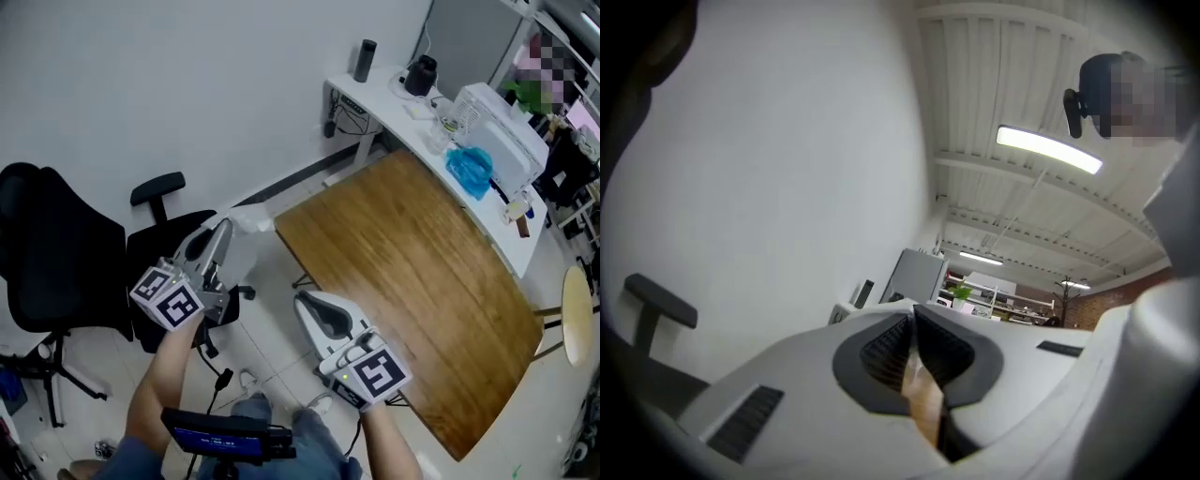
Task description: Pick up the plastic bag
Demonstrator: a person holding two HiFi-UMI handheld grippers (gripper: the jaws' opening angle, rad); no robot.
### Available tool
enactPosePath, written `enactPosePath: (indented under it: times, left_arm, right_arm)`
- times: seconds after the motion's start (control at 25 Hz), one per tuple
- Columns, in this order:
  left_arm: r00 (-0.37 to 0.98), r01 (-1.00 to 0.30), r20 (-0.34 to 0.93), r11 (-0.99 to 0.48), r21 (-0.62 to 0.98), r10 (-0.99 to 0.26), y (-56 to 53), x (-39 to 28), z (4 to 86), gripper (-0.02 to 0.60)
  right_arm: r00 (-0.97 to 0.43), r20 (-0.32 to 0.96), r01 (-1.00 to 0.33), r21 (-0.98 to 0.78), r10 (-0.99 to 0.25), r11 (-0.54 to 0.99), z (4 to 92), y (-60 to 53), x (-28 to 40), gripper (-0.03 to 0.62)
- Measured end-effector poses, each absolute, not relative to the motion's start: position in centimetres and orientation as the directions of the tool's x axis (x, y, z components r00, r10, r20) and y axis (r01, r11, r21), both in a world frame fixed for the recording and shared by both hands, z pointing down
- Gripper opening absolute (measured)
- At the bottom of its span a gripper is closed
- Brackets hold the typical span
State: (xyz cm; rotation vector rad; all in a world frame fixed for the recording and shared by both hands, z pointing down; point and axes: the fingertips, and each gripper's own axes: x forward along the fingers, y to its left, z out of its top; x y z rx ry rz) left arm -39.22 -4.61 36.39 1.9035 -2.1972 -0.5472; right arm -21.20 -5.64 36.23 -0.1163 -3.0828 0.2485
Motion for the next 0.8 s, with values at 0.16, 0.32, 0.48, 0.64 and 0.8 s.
enactPosePath:
  times: [0.16, 0.32, 0.48, 0.64, 0.8]
  left_arm:
    - [-0.104, -0.951, -0.210, 0.036, 0.306, -0.972, -9.6, -35.2, 29.2, 0.005]
    - [0.024, -0.969, -0.281, -0.091, 0.231, -0.960, -15.1, -28.5, 24.3, 0.005]
    - [0.131, -0.961, -0.301, -0.195, 0.194, -0.945, -19.3, -20.2, 23.2, 0.005]
    - [0.239, -0.937, -0.310, -0.302, 0.174, -0.920, -23.5, -11.0, 24.3, 0.005]
    - [0.335, -0.903, -0.303, -0.396, 0.168, -0.892, -27.0, -1.9, 26.4, 0.005]
  right_arm:
    - [-1.000, 0.008, -0.010, -0.142, -0.009, 0.990, 34.1, -9.5, -16.7, 0.032]
    - [-0.992, -0.023, -0.122, -0.109, -0.125, 0.987, 32.4, -13.6, -11.3, 0.032]
    - [-0.973, -0.050, -0.220, -0.087, -0.225, 0.972, 30.8, -17.0, -5.0, 0.032]
    - [-0.940, -0.068, -0.330, -0.072, -0.335, 0.941, 30.2, -20.3, 2.0, 0.032]
    - [-0.889, -0.061, -0.449, -0.079, -0.454, 0.890, 30.7, -22.9, 9.9, 0.032]
